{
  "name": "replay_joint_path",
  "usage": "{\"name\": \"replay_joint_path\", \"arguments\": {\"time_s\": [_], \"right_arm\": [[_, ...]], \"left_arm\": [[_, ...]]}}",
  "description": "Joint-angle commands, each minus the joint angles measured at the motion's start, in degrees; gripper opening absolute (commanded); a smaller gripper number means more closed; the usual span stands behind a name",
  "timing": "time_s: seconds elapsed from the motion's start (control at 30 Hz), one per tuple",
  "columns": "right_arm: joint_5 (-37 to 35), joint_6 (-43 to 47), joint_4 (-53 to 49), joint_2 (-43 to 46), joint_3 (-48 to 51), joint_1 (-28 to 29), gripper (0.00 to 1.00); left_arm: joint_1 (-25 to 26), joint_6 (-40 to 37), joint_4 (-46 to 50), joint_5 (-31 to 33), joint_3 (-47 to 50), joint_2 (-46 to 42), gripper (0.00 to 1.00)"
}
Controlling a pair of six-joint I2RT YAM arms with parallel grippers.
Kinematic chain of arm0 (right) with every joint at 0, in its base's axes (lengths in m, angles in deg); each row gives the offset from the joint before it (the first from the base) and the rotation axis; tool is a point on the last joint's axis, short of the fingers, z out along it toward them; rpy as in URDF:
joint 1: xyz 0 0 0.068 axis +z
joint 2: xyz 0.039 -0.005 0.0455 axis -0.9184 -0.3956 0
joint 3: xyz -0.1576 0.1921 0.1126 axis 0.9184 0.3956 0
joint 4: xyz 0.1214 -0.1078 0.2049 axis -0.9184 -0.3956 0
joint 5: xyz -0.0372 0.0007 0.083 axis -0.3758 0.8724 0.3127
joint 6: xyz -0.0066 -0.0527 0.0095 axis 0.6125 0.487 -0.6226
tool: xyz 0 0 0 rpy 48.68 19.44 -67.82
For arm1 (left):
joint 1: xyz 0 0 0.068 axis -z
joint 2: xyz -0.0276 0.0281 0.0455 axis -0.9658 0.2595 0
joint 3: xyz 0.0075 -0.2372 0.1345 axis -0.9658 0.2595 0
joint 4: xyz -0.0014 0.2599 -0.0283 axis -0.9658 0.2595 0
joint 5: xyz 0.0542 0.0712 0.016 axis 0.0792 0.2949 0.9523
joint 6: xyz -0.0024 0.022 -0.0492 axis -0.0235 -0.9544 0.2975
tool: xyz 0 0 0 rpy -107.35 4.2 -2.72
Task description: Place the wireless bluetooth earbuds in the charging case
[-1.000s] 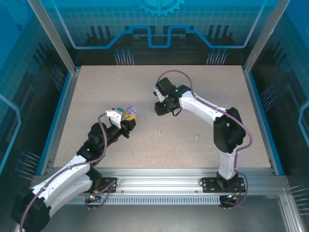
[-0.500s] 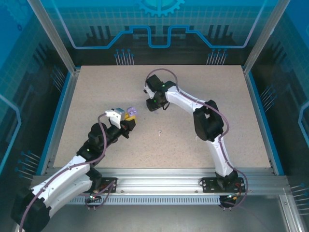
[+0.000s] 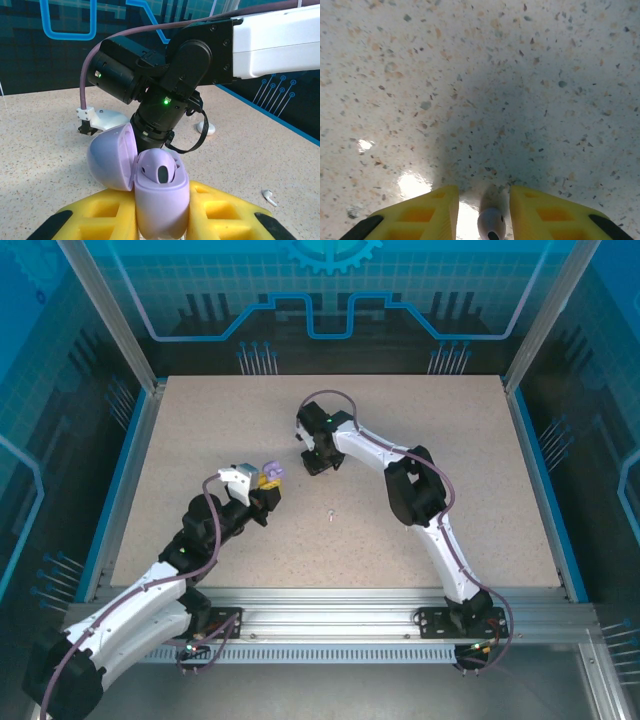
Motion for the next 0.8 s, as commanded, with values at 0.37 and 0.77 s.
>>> {"name": "replay_joint_path", "arguments": {"time_s": [0.37, 0.77], "right_arm": [[-2.5, 0.2, -7.0, -3.7, -5.5, -0.6, 0.27], [-3.4, -0.4, -9.8, -5.5, -7.8, -0.7, 0.22]], "left_arm": [[-0.4, 0.5, -0.6, 0.7, 0.6, 0.6, 0.25], [-0.4, 0.5, -1.2, 0.6, 0.7, 1.2, 0.25]]}}
